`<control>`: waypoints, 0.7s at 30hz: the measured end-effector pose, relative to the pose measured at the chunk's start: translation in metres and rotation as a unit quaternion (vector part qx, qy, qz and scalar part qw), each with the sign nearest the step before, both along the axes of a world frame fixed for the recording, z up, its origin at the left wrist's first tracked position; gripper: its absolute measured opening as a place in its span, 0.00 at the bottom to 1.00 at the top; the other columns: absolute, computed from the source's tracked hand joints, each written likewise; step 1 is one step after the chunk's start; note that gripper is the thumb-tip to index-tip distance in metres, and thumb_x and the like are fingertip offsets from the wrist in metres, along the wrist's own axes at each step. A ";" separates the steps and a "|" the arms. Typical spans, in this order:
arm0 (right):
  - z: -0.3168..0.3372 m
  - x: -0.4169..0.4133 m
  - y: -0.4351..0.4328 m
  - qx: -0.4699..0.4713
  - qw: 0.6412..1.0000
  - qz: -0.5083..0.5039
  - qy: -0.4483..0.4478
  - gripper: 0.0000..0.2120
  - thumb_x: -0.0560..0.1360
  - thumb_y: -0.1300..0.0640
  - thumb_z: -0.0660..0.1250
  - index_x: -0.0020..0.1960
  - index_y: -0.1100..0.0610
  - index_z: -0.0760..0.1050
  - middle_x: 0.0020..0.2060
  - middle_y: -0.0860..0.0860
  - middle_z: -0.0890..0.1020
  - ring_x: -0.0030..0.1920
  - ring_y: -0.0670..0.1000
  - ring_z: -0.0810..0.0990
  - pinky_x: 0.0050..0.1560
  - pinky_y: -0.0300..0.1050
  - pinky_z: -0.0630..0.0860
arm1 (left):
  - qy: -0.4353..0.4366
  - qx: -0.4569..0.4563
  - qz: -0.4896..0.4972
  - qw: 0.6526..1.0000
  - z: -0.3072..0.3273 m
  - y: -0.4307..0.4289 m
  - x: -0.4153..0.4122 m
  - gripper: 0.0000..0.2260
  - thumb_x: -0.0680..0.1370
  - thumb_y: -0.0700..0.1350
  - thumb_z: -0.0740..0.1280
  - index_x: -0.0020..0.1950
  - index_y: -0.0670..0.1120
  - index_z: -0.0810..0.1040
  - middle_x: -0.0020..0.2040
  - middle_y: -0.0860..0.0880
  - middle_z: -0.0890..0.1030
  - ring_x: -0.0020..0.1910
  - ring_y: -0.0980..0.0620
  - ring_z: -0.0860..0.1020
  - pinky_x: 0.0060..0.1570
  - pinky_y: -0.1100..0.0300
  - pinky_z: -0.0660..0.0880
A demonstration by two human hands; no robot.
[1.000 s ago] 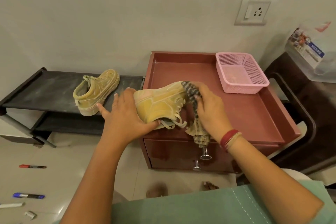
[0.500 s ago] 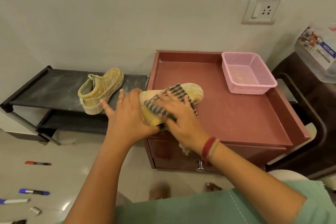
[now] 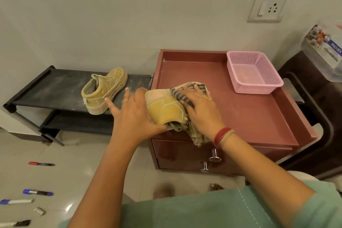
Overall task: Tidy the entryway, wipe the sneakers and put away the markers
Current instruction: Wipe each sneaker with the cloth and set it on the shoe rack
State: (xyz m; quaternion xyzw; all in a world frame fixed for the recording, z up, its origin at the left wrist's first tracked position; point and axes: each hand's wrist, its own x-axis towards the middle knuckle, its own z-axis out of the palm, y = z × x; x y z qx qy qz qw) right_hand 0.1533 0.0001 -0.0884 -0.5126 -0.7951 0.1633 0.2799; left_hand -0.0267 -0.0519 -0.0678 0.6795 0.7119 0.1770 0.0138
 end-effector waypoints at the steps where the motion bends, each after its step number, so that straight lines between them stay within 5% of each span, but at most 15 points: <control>1: -0.001 -0.004 -0.005 -0.003 0.999 0.038 0.016 0.19 0.80 0.54 0.57 0.70 0.45 0.65 0.71 0.45 0.66 0.74 0.49 0.55 0.75 0.53 0.48 | 0.003 0.007 -0.003 1.000 0.000 0.000 0.001 0.44 0.59 0.70 0.68 0.67 0.48 0.62 0.66 0.49 0.71 0.76 0.44 0.55 0.66 0.28 0.41; 4: -0.006 -0.008 -0.015 -0.010 0.994 0.104 -0.006 0.19 0.80 0.53 0.57 0.71 0.44 0.64 0.72 0.43 0.64 0.74 0.46 0.55 0.74 0.50 0.47 | 0.015 0.006 0.002 1.000 0.000 0.000 0.001 0.43 0.59 0.69 0.69 0.67 0.49 0.63 0.67 0.49 0.72 0.76 0.43 0.55 0.66 0.28 0.41; 7: -0.002 0.004 0.003 -0.009 0.999 -0.005 -0.032 0.19 0.81 0.50 0.55 0.71 0.43 0.64 0.73 0.44 0.63 0.75 0.50 0.53 0.74 0.54 0.50 | 0.007 0.003 0.007 1.000 0.001 0.001 0.002 0.43 0.59 0.68 0.70 0.67 0.48 0.63 0.67 0.49 0.72 0.76 0.44 0.54 0.67 0.29 0.41; 11: -0.014 -0.007 -0.020 -0.026 0.993 0.116 0.026 0.21 0.81 0.52 0.56 0.72 0.43 0.61 0.74 0.44 0.60 0.75 0.48 0.50 0.74 0.52 0.46 | 0.016 0.006 0.008 1.000 0.000 0.000 0.002 0.43 0.60 0.69 0.70 0.67 0.48 0.64 0.67 0.49 0.72 0.77 0.44 0.53 0.66 0.29 0.42; 14: -0.013 0.009 0.006 -0.054 0.998 0.015 0.016 0.20 0.81 0.51 0.55 0.72 0.41 0.60 0.74 0.43 0.58 0.76 0.49 0.49 0.74 0.62 0.48 | 0.002 -0.007 0.014 1.000 0.002 0.001 0.000 0.46 0.56 0.72 0.63 0.68 0.49 0.63 0.67 0.49 0.72 0.76 0.45 0.54 0.67 0.29 0.41; 16: -0.010 0.008 0.006 -0.069 0.996 0.017 0.050 0.20 0.80 0.48 0.55 0.72 0.43 0.61 0.74 0.45 0.58 0.76 0.50 0.47 0.74 0.59 0.49 | -0.001 -0.006 0.013 1.000 0.003 0.003 0.001 0.46 0.56 0.73 0.59 0.68 0.49 0.63 0.67 0.49 0.71 0.76 0.45 0.55 0.67 0.29 0.42; 19: -0.015 -0.004 -0.019 -0.039 0.990 0.127 0.043 0.20 0.80 0.47 0.54 0.72 0.41 0.60 0.74 0.42 0.59 0.76 0.48 0.49 0.74 0.51 0.46 | -0.002 -0.012 0.014 1.000 0.003 0.003 -0.001 0.46 0.58 0.72 0.66 0.68 0.48 0.63 0.68 0.49 0.71 0.77 0.45 0.54 0.67 0.30 0.41; 21: -0.018 0.008 -0.001 -0.039 0.997 0.067 0.008 0.20 0.81 0.48 0.54 0.72 0.40 0.59 0.74 0.42 0.57 0.76 0.49 0.49 0.74 0.55 0.46 | -0.003 -0.019 0.017 1.000 0.003 0.001 0.000 0.45 0.60 0.70 0.70 0.69 0.48 0.63 0.69 0.48 0.70 0.77 0.45 0.53 0.67 0.30 0.40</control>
